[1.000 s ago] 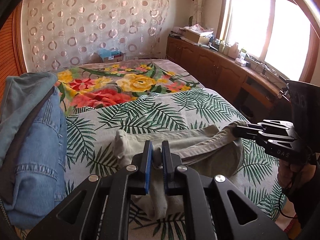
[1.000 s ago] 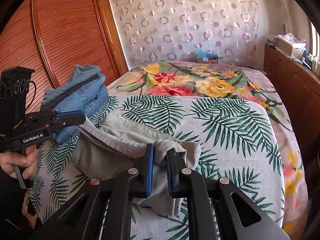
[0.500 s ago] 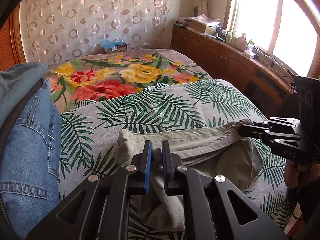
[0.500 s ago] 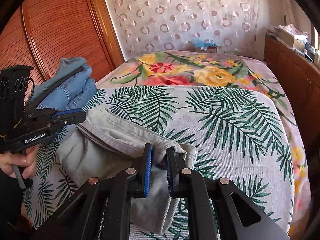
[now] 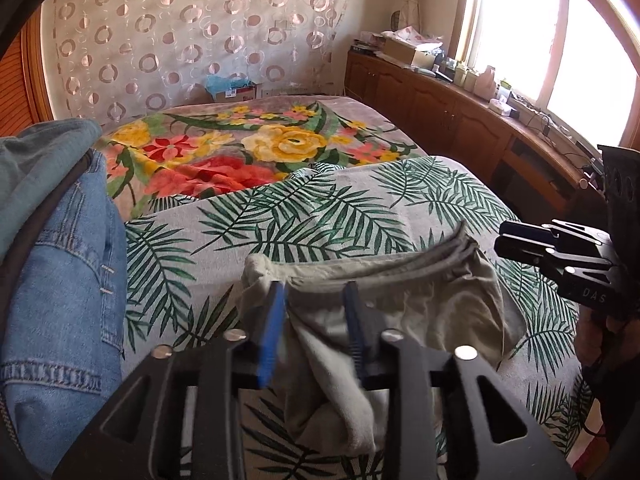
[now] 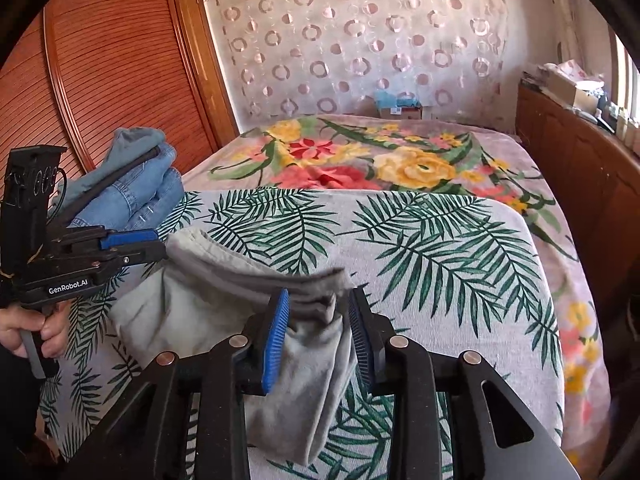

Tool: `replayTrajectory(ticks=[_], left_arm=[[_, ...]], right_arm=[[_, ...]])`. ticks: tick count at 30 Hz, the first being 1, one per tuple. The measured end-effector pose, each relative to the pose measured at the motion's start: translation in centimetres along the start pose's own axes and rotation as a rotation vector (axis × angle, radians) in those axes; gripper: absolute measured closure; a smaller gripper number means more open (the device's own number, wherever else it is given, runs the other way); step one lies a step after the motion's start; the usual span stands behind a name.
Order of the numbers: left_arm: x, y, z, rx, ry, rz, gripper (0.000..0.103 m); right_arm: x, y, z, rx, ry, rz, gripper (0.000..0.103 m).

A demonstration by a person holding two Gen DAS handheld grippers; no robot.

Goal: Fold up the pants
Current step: 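Open both grippers and release the folded pants, then move both grippers to the folded pants edge and close on it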

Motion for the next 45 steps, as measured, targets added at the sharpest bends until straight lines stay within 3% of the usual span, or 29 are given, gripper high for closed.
replayTrajectory(ticks=[3, 14, 15, 16, 24, 30, 34, 43, 45], left_arm=[[0.0, 0.8, 0.4, 0.005, 0.009, -0.001, 0.055], [0.0, 2.7, -1.2, 0.082, -0.004, -0.010, 0.055], [0.0, 2.7, -1.2, 0.083, -0.003, -0.007, 0.055], [0.1, 2.8, -1.2, 0.083, -0.004, -0.006, 0.055], [0.2, 3.2, -1.0, 0.076, -0.015, 0.005, 0.055], [-0.2, 3.5, 0.4, 0.048, -0.002, 0.006, 0.055], [-0.8, 4.2, 1.2, 0.049, 0.019, 0.003, 0.055], [-1.6, 5.9, 2.0, 0.065, 0.046, 0.000, 0.062], [-1.5, 6.1, 2.0, 0.063, 0.056, 0.002, 0.069]], right_arm=[[-0.2, 0.4, 0.0, 0.028, -0.003, 0.015, 0.070], [0.4, -0.6, -4.2, 0.118, 0.068, 0.114, 0.070], [0.4, -0.8, -4.4, 0.116, 0.063, 0.116, 0.089], [0.4, -0.9, -4.6, 0.119, 0.052, 0.120, 0.096], [-1.0, -1.6, -5.2, 0.079, 0.079, 0.051, 0.096], [-1.0, -1.4, -3.6, 0.068, 0.066, 0.014, 0.085], [-0.6, -0.1, -1.6, 0.081, 0.038, 0.020, 0.069], [-0.9, 3.5, 0.8, 0.164, 0.005, 0.012, 0.068], [-0.9, 4.1, 0.8, 0.180, -0.003, 0.007, 0.068]])
Point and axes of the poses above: each gripper's, at about its wrist camera, not at the fingertips, and z roughly against the way its jaws point, x to its left, y to its underside, the point moved 2 cm from there along -z, roughly the way its jaws point, and after that the axes turned 8 degrees about -z, right-handed, at the moved point
